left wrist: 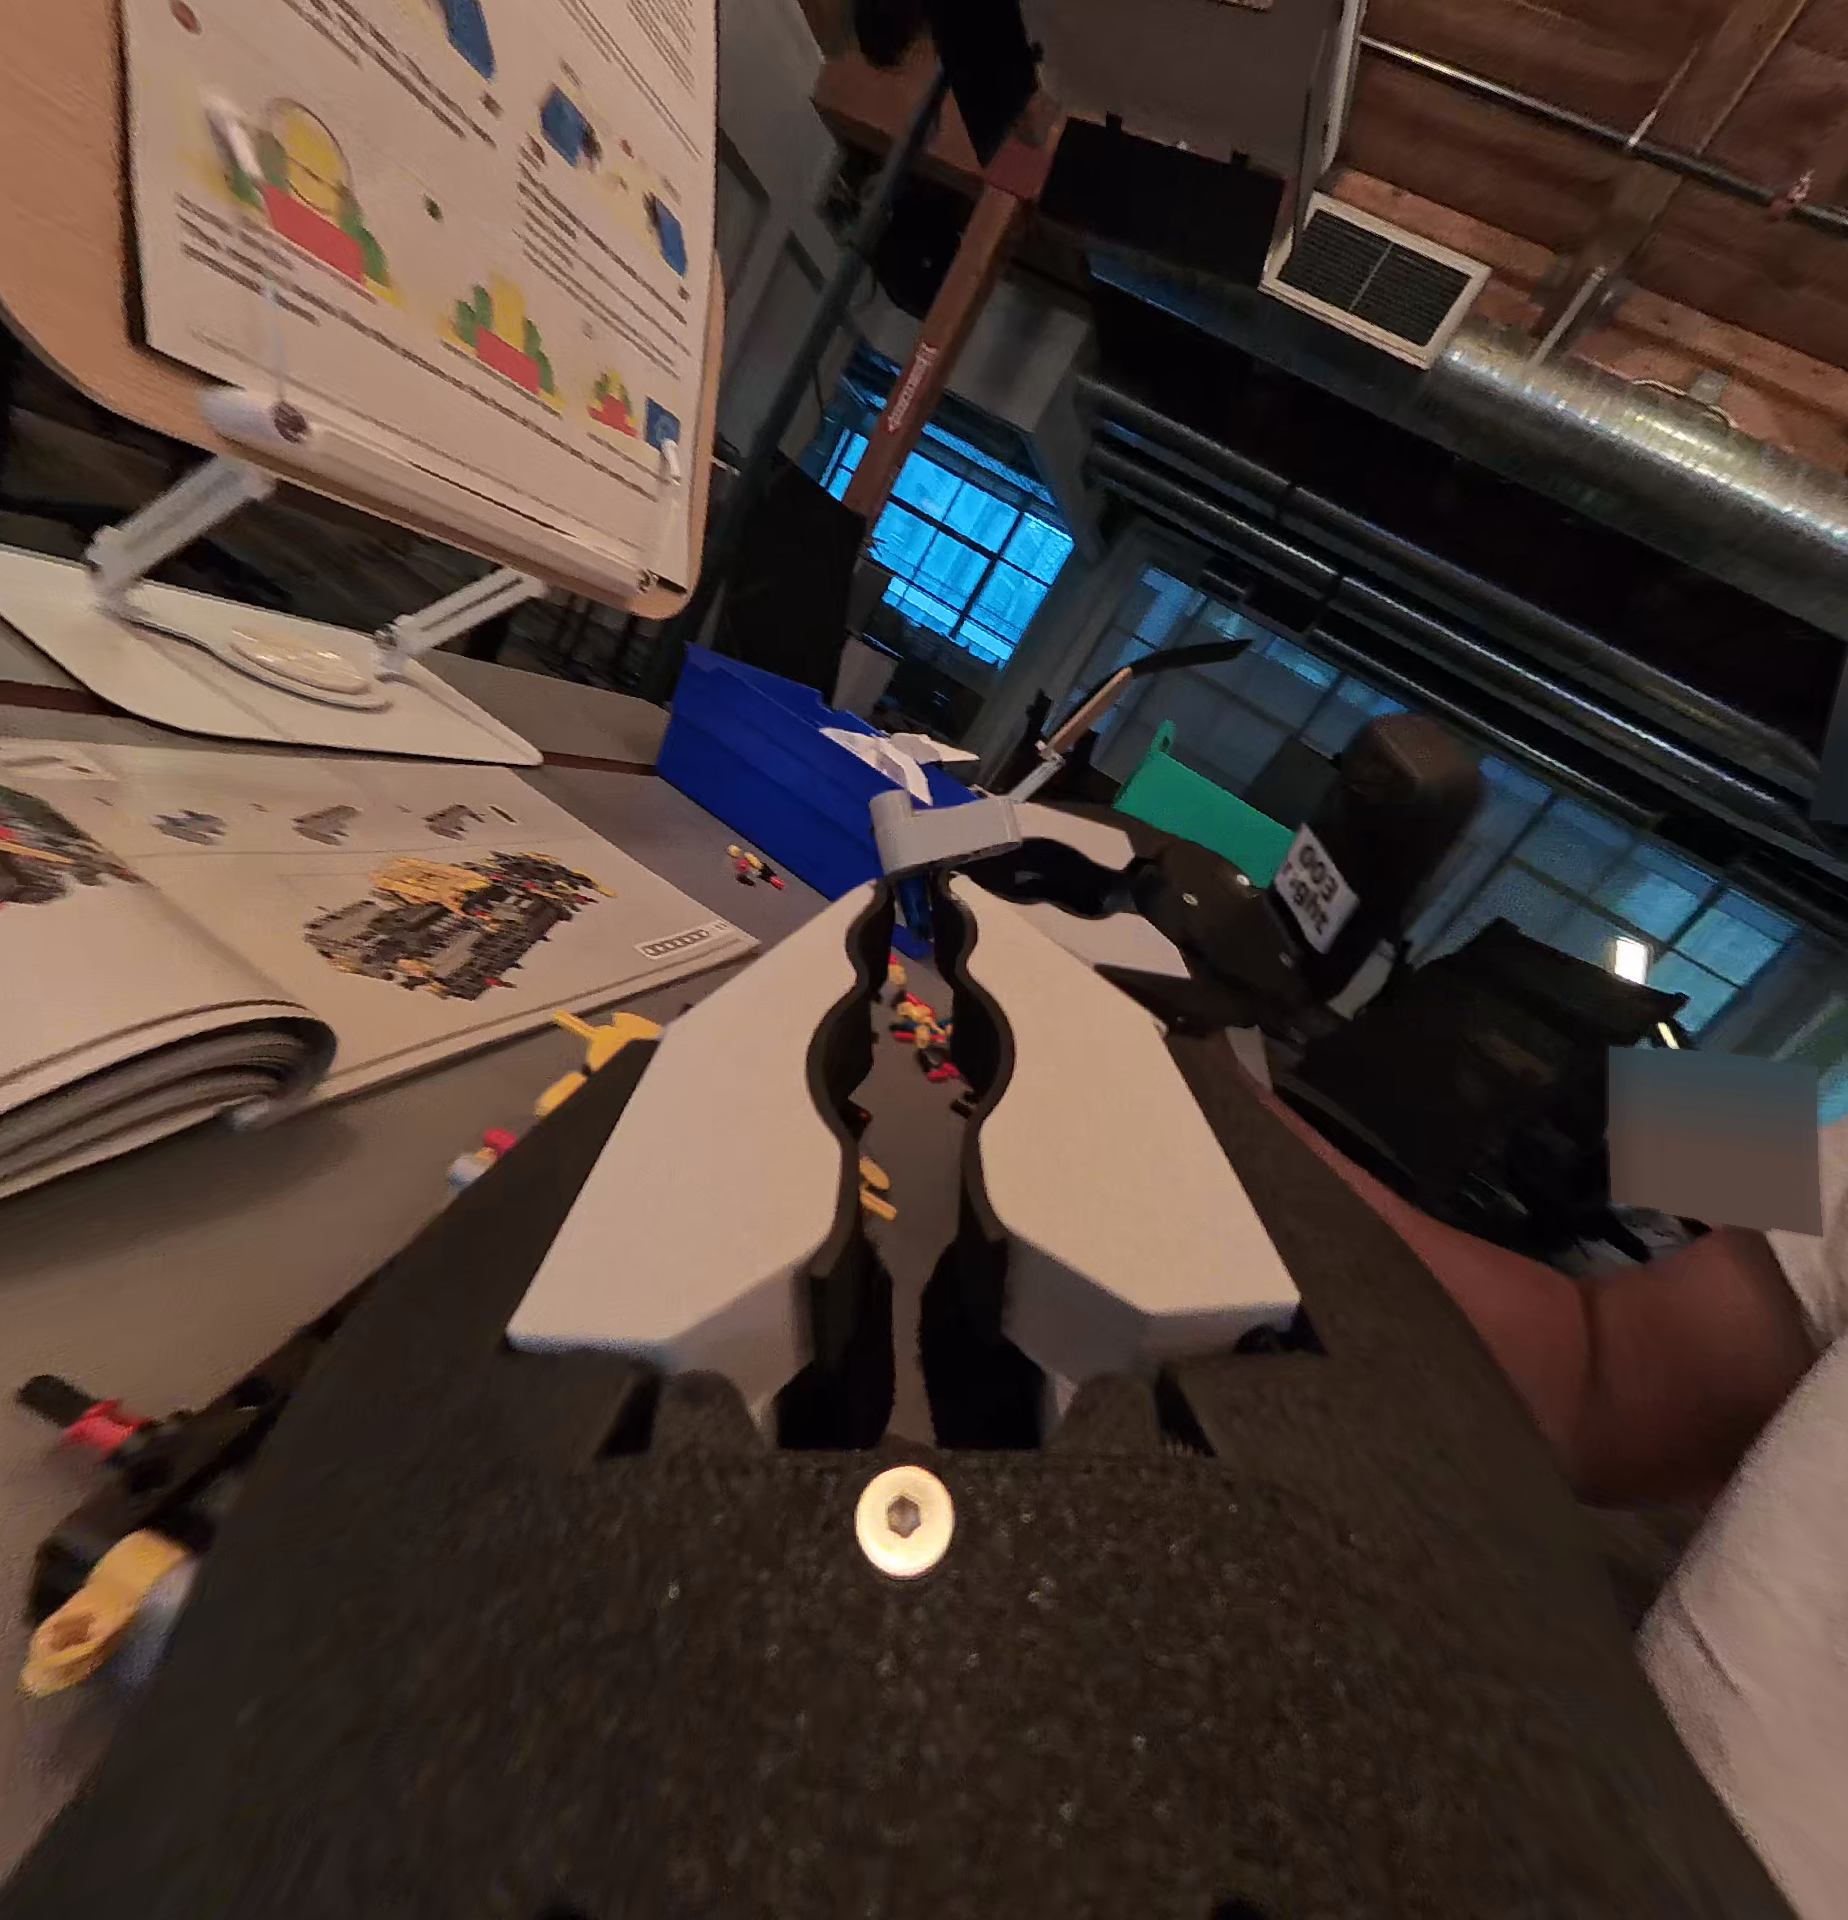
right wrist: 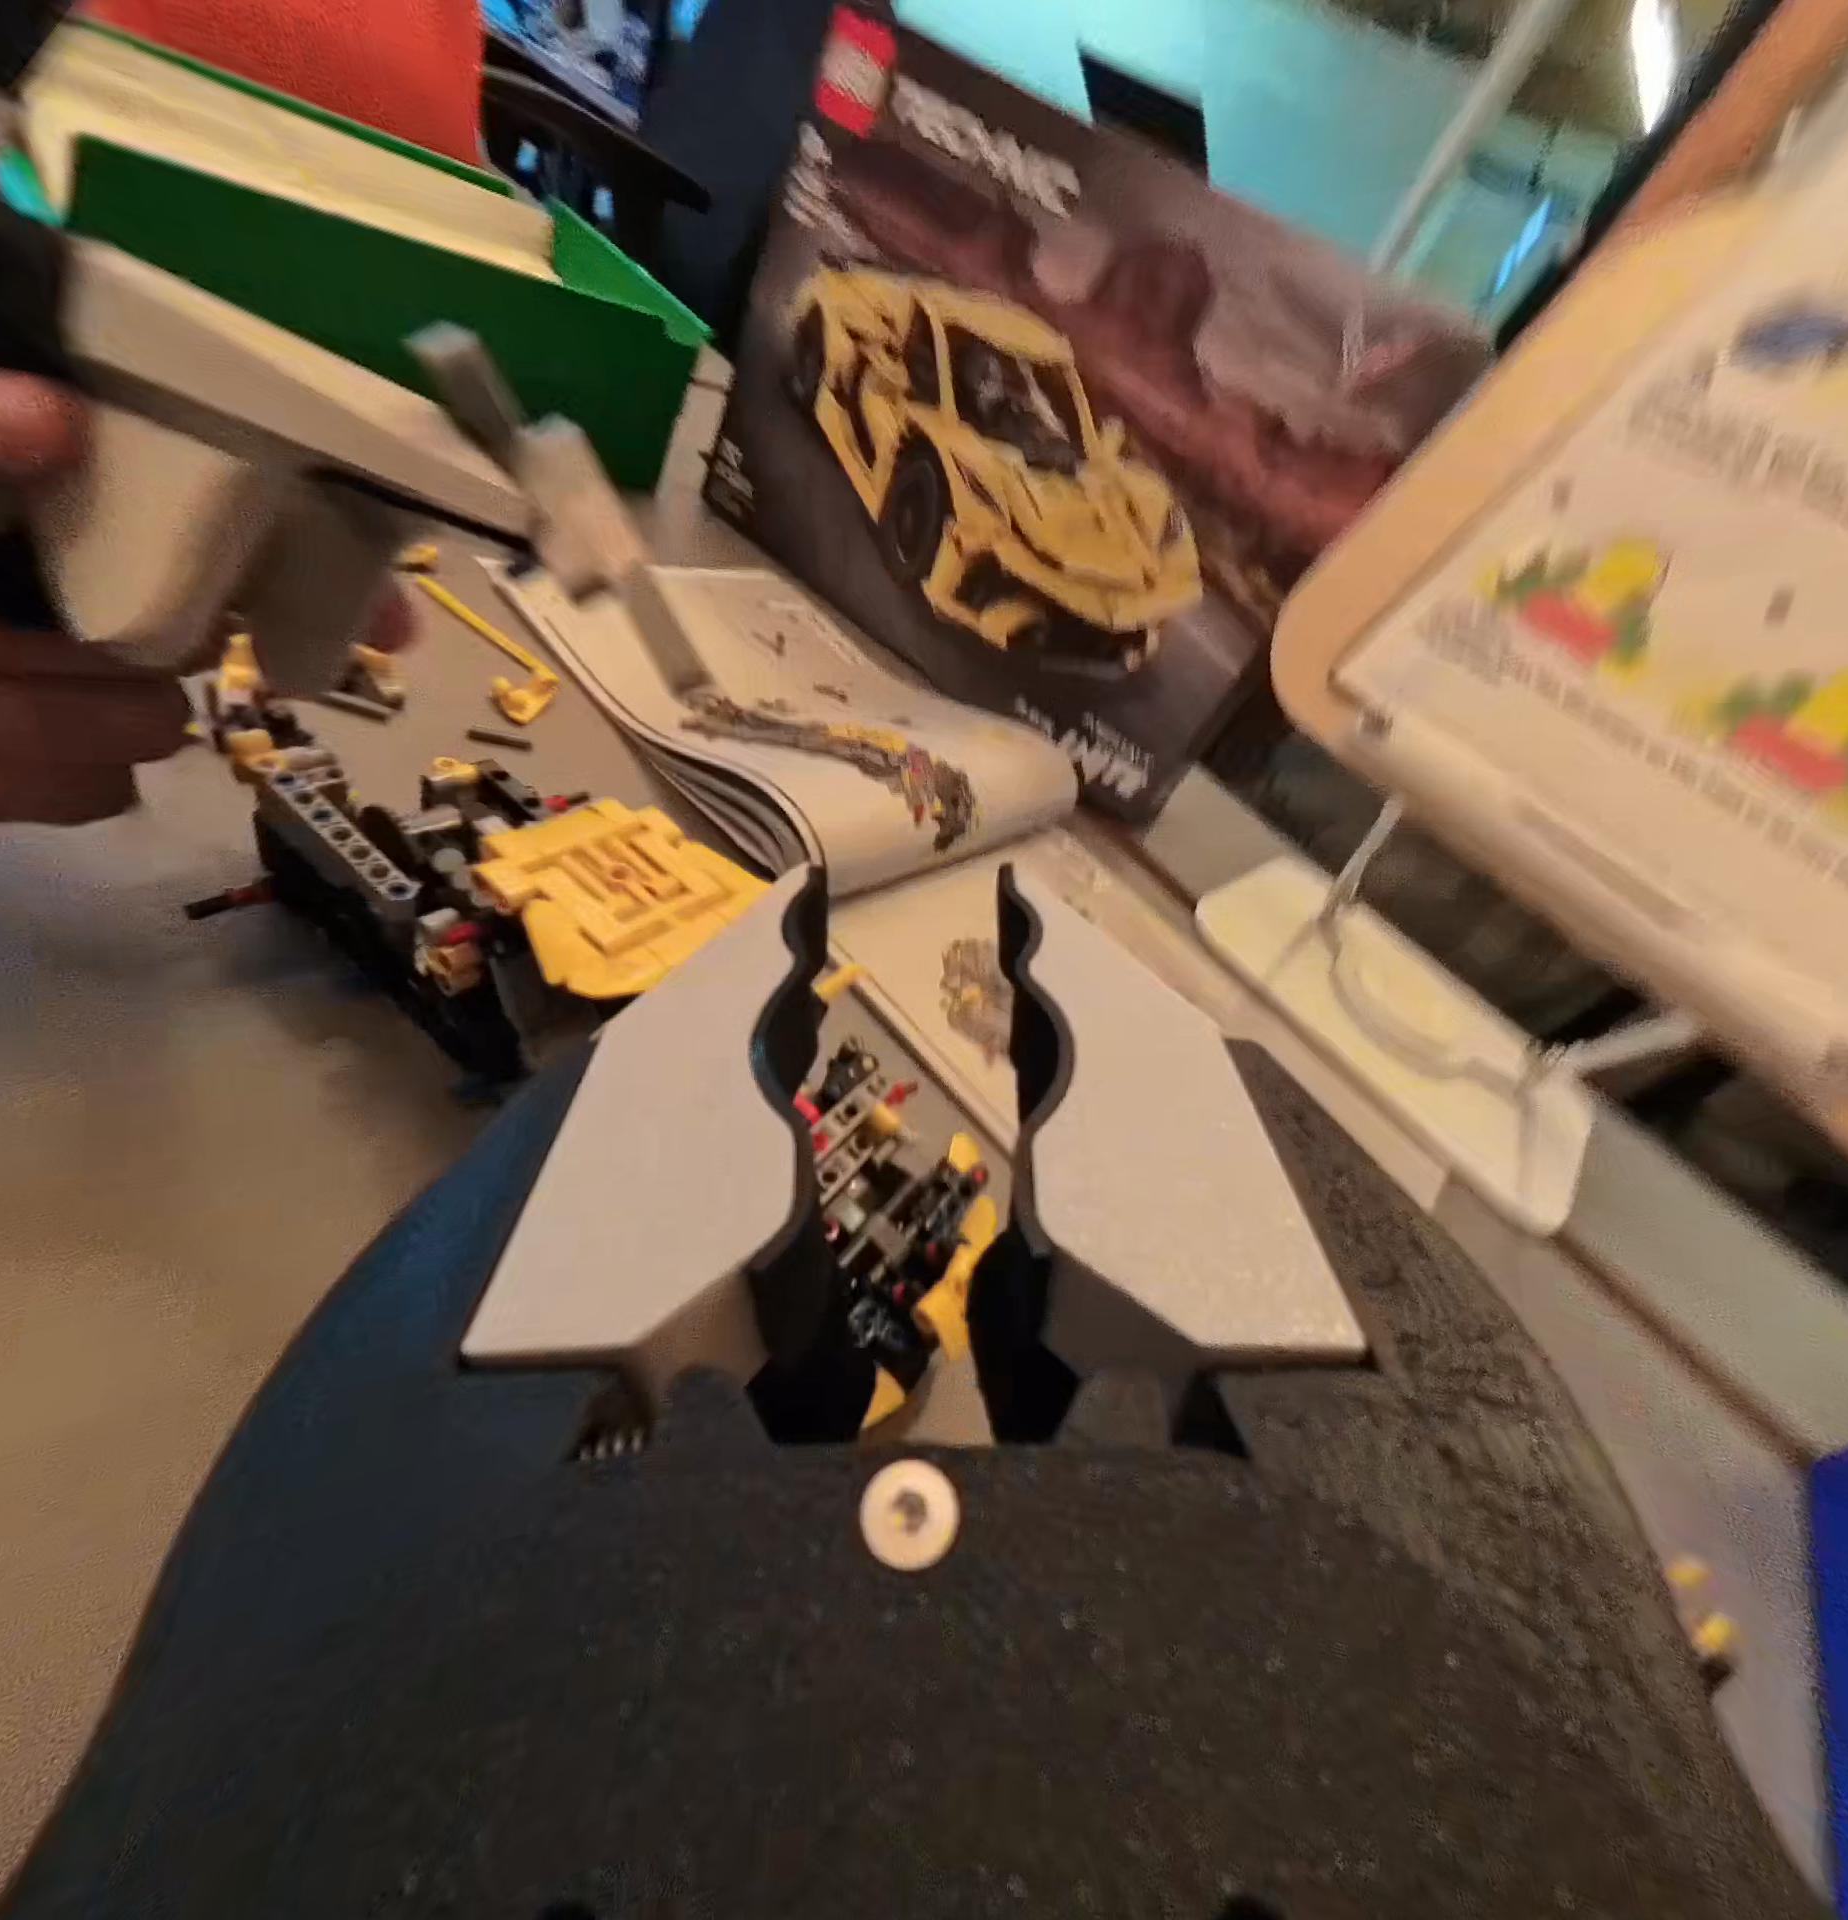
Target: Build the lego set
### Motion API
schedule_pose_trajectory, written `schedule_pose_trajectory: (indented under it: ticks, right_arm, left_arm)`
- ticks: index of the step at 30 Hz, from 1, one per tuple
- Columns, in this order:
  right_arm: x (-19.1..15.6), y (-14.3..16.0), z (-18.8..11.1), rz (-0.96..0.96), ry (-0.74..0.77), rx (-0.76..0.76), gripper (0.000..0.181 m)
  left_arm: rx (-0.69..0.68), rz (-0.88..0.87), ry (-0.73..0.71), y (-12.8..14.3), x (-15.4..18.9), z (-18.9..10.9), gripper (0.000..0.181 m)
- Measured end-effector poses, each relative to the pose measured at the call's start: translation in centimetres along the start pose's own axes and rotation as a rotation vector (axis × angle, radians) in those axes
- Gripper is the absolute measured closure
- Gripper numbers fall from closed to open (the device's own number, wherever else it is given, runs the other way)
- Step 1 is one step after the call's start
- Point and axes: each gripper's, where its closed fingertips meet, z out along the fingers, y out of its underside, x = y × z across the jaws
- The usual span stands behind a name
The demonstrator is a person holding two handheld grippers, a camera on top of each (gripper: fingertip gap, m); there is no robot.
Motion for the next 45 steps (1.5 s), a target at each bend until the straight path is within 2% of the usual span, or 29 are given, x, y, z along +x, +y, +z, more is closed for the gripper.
schedule_pose_trajectory:
  ticks: [4, 8, 12, 23, 24, 28, 30, 33, 37, 40, 42, 45]
  right_arm:
    - [3.4, 4.3, 0.6, 0.3, 0.045, -0.166, 0.148]
    - [4.7, 6.6, 0.6, 0.494, 0.039, -0.213, 0.146]
    - [5.3, 7.3, 0.5, 0.463, 0.073, -0.247, 0.148]
    - [4.9, 6.4, 0.4, 0.452, 0.047, -0.209, 0.154]
    - [4.1, 5.6, 0.4, 0.447, -0.013, -0.174, 0.154]
    - [-3.0, -2.7, -1.3, 0.525, -0.496, 0.166, 0.157]
    - [-4.9, -4.3, -1.5, 0.621, -0.637, 0.202, 0.156]
    - [-5.7, -4.9, -1.4, 0.705, -0.718, 0.214, 0.154]
    - [-6.2, -5.2, -2.0, 0.724, -0.788, 0.218, 0.171]
    - [-6.1, -5.0, -2.9, 0.76, -0.865, 0.192, 0.173]
    - [-4.4, -4.3, -3.1, 0.794, -0.837, 0.163, 0.173]
    - [-3.1, -2.3, -5.2, 0.798, -0.905, 0.029, 0.173]
  left_arm:
    - [0.018, 0.099, -0.108, -1.2, -1.4, -0.9, 0.174]
    - [-0.036, 0.199, -0.175, -0.5, -1.8, -0.8, 0.173]
    - [-0.06, 0.216, -0.153, 0.1, -1.2, -0.3, 0.174]
    - [-0.047, 0.137, -0.11, -0.1, -1.1, -0.4, 0.174]
    - [-0.047, 0.128, -0.106, 0.0, -1.1, -0.4, 0.174]
    - [-0.031, 0.075, -0.013, -0.1, 0.2, -0.2, 0.174]
    - [-0.023, 0.074, 0.052, -0.2, 1.4, -0.1, 0.174]
    - [-0.042, 0.074, 0.122, 0.2, 2.7, 0.1, 0.174]
    - [-0.077, 0.091, 0.178, 1.0, 3.9, 0.3, 0.174]
    - [-0.124, 0.072, 0.213, 1.9, 4.4, 0.5, 0.173]
    - [-0.166, 0.108, 0.165, 2.5, 3.7, 0.7, 0.152]
    - [-0.185, 0.165, 0.083, 2.8, 2.4, 0.8, 0.147]
